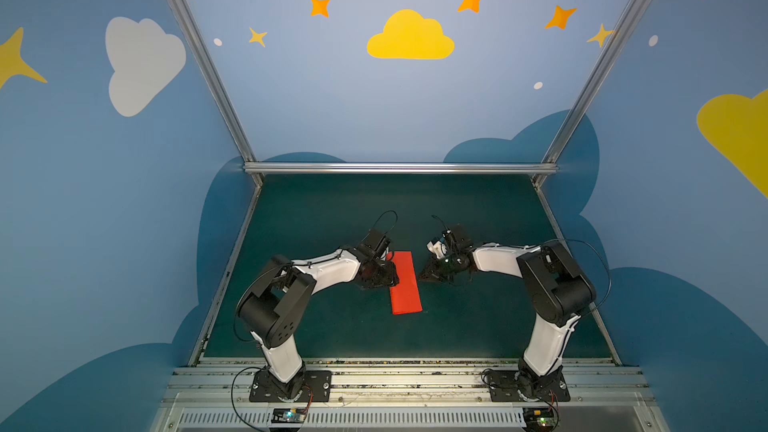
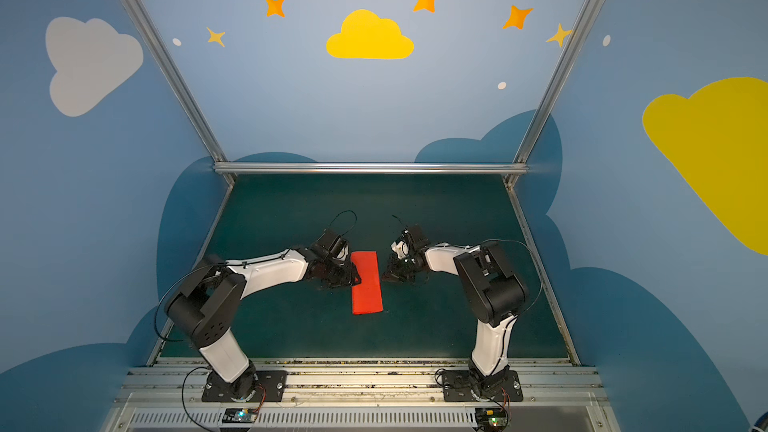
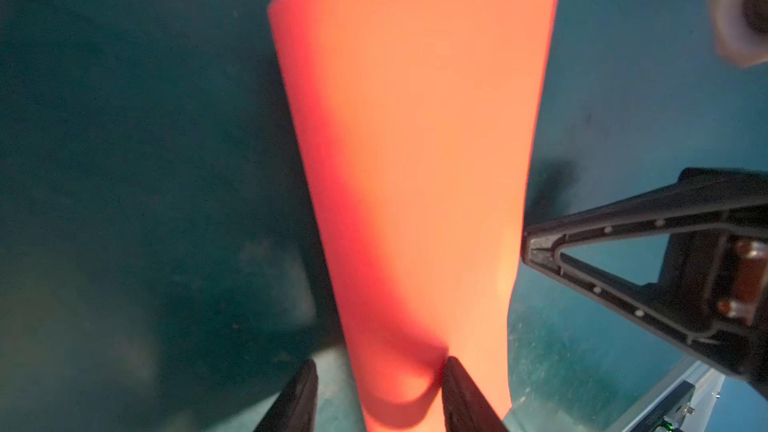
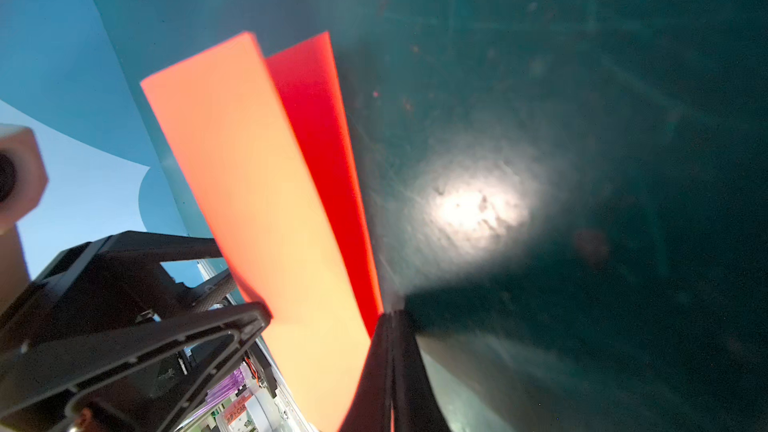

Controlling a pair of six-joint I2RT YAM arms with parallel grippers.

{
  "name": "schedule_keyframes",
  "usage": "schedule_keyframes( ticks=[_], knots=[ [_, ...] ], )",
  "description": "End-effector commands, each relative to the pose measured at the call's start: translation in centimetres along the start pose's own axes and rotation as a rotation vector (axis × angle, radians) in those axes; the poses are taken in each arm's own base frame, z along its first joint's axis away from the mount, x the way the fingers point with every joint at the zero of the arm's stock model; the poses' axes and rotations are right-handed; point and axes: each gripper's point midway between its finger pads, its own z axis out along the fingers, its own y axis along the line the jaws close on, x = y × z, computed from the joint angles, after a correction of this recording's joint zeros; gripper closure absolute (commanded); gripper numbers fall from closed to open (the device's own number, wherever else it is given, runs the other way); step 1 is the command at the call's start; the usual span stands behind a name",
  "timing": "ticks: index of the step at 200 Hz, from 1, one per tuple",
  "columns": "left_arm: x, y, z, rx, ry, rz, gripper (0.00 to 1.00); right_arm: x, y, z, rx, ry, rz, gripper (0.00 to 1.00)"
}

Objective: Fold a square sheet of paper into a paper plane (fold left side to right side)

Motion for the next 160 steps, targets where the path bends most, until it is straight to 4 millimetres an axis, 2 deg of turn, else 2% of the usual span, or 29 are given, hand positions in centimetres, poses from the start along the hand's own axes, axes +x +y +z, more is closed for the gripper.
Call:
schedule_keyframes(
  ticks=[1, 64, 160],
  knots=[
    [0.2, 0.8, 0.4, -0.044, 0.017, 0.015, 0.5, 0.6, -0.7, 0.6, 0.008, 0.019, 0.023, 1.0],
    [-0.1, 0.7, 0.9, -0.047, 0.024, 0.02, 0.51, 0.6, -0.7, 0.5, 0.005, 0.016, 0.022, 1.0],
    [1.0, 0.7, 0.7, -0.052, 0.08, 0.08, 0.52, 0.4, -0.5, 0.3, 0.001, 0.012, 0.021, 1.0]
  ],
)
